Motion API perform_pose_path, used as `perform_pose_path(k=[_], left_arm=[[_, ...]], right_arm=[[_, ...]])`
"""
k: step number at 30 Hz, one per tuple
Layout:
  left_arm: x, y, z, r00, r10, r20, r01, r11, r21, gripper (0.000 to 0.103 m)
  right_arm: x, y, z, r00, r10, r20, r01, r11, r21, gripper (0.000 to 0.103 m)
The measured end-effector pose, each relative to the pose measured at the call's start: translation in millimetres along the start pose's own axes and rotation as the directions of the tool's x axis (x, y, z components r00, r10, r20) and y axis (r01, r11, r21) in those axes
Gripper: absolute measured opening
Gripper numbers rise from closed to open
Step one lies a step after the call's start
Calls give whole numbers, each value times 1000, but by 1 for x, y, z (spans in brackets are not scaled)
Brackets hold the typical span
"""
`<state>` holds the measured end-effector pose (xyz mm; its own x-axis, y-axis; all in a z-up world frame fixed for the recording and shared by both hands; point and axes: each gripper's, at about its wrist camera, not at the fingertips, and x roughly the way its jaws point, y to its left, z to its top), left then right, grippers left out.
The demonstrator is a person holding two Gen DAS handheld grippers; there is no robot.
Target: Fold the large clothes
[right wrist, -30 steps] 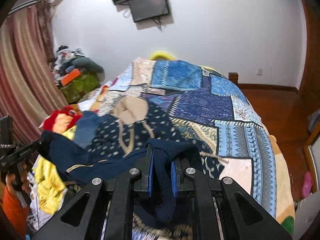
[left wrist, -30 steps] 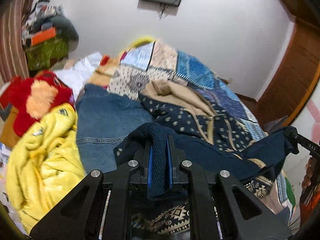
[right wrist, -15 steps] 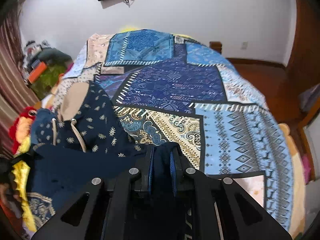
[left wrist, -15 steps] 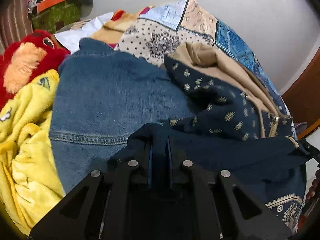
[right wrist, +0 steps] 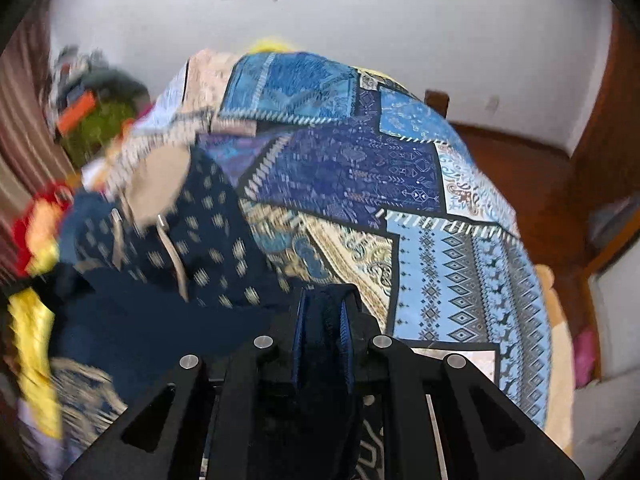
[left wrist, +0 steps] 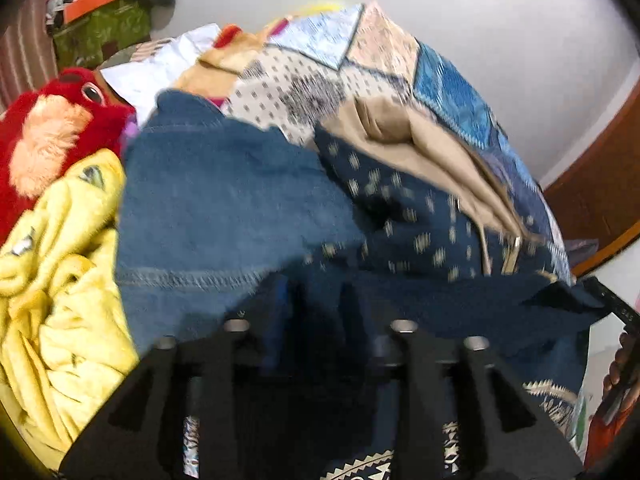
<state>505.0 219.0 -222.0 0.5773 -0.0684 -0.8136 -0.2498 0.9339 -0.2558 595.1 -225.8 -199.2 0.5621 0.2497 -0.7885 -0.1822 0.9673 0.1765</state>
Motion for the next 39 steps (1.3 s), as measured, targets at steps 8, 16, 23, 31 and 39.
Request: perform_pose_path(k=[8,16,23,31,39], left_arm=[[-33,7,28,994,66,92,-70,997,42,64],[-24,-20,-46,994,105,5,-102,950,295,71],[26,-37,-70,979,203,-15,-183,908,378,71],[28,-34,9,979,195,60,-204,948,244,71],[-2,-43,61,981,139,134,-165,966,199,75]], right_arm=[[-51,-19,30,984,-97,147,92,995,38,12],[-33,23,-44,999,35,-29,-40,983,-178,12],[30,77,-83,983,39,-182,-95,947,-308,12],[51,95,-12,999,-23,-49,10,967,-253,12],[28,99,53,998,8,66,4,984,-177,12]])
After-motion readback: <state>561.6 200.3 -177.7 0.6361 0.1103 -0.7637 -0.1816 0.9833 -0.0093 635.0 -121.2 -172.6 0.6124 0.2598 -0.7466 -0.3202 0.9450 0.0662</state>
